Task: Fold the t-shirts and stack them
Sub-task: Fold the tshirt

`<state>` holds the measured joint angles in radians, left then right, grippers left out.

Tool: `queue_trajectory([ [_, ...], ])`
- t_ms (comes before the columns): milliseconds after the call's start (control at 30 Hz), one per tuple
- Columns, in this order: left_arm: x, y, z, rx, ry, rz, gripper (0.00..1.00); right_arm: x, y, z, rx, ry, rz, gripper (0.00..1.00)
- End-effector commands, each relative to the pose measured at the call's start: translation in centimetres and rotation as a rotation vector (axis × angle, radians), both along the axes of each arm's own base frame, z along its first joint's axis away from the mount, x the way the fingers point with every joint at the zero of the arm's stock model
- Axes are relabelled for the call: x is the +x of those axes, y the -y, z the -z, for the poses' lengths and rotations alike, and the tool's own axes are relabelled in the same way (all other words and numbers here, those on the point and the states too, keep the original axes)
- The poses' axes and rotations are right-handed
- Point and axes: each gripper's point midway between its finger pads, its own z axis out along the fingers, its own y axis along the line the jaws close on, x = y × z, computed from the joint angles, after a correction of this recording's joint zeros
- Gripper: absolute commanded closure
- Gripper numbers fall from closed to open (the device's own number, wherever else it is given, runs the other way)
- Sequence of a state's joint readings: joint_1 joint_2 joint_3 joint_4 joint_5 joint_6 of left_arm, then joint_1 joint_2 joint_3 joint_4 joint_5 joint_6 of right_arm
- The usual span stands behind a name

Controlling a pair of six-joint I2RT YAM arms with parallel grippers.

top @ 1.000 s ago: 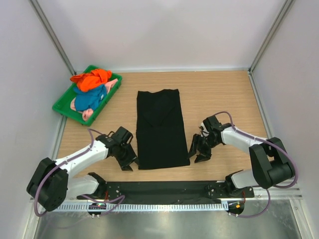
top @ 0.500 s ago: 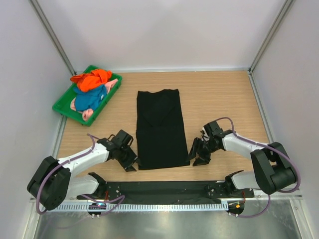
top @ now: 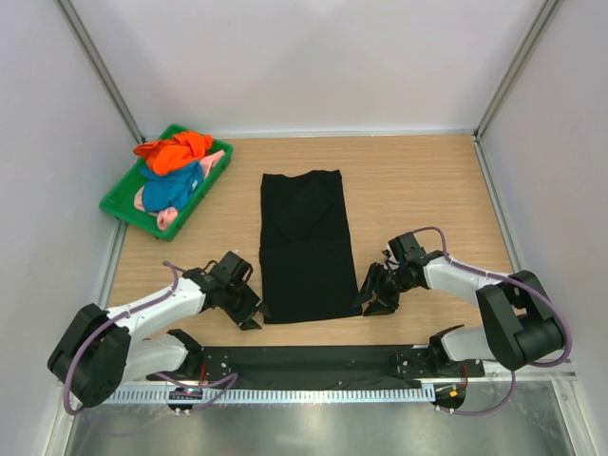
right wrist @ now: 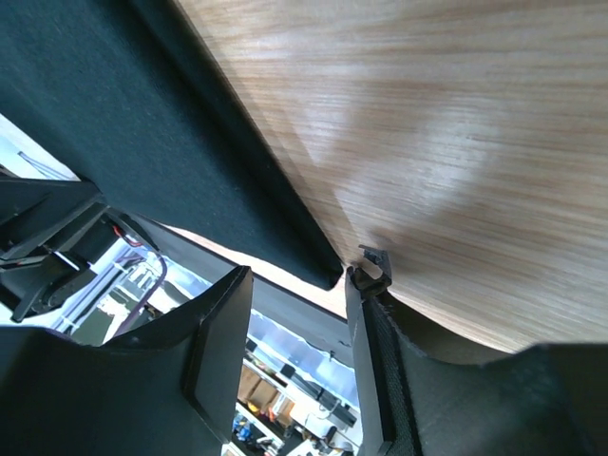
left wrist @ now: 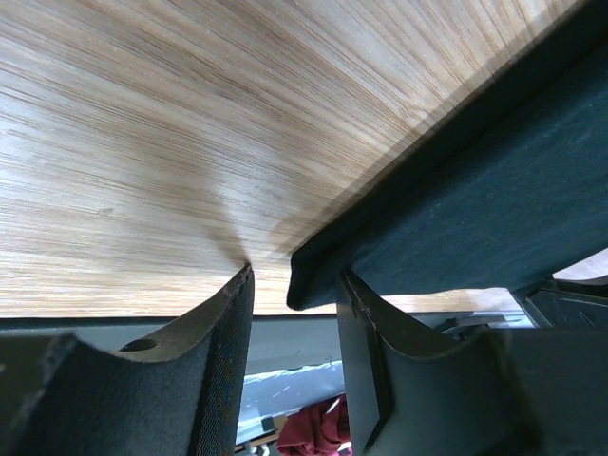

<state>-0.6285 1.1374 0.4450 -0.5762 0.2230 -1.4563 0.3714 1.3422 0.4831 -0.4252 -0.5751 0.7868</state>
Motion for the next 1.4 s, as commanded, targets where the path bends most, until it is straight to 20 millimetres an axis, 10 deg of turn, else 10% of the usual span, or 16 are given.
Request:
queue_trajectory([
  [0,0.1,-0.2,0.6,0.022,-0.001,-0.007,0.58,0.4,0.8,1.8,-0.071,0.023,0.026,0.50],
  [1367,1.2,0.9,0.1,-0.022,0.044,-0.012,0.86,-0.9,3.2,3.7,-0.214,-0.045,0.347,0.52],
])
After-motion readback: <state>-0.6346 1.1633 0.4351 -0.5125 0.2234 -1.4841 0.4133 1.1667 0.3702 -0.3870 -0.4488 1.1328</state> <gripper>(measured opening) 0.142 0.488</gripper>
